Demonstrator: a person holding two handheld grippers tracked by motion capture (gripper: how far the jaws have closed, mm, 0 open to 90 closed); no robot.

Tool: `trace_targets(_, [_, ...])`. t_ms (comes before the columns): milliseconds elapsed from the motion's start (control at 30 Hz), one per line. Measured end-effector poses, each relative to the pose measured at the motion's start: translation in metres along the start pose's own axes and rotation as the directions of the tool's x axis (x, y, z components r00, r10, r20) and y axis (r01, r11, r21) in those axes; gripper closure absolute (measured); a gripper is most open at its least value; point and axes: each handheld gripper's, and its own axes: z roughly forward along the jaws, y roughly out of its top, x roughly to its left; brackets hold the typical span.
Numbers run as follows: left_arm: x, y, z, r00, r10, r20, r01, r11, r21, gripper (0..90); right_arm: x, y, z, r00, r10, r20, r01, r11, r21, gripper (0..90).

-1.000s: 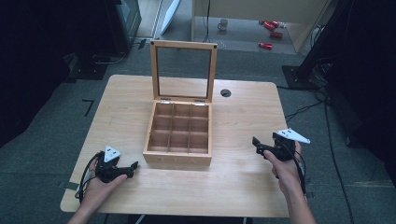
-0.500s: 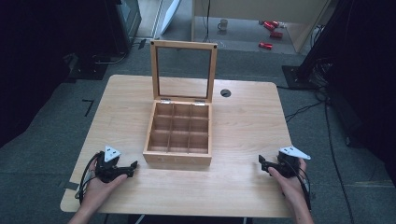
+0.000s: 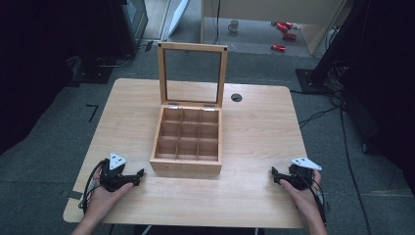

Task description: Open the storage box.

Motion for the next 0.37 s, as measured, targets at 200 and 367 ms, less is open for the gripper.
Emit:
trace_targets(200, [0.0,0.0,0.0,1.0,0.0,0.0,0.0,1.0,0.0,9.9,0.0,-0.0006,-0.0005,1.0,0.0,-0.002,0.0,1.0,-0.001,10.3])
trace_targets(367, [0.0,0.0001,0.0001,1.0,0.0,0.0,0.0,1.0,0.0,9.9,-0.0001,-0.0005,-0.0005,1.0,0.0,-0.002,0.0,1.0,0.0,10.3])
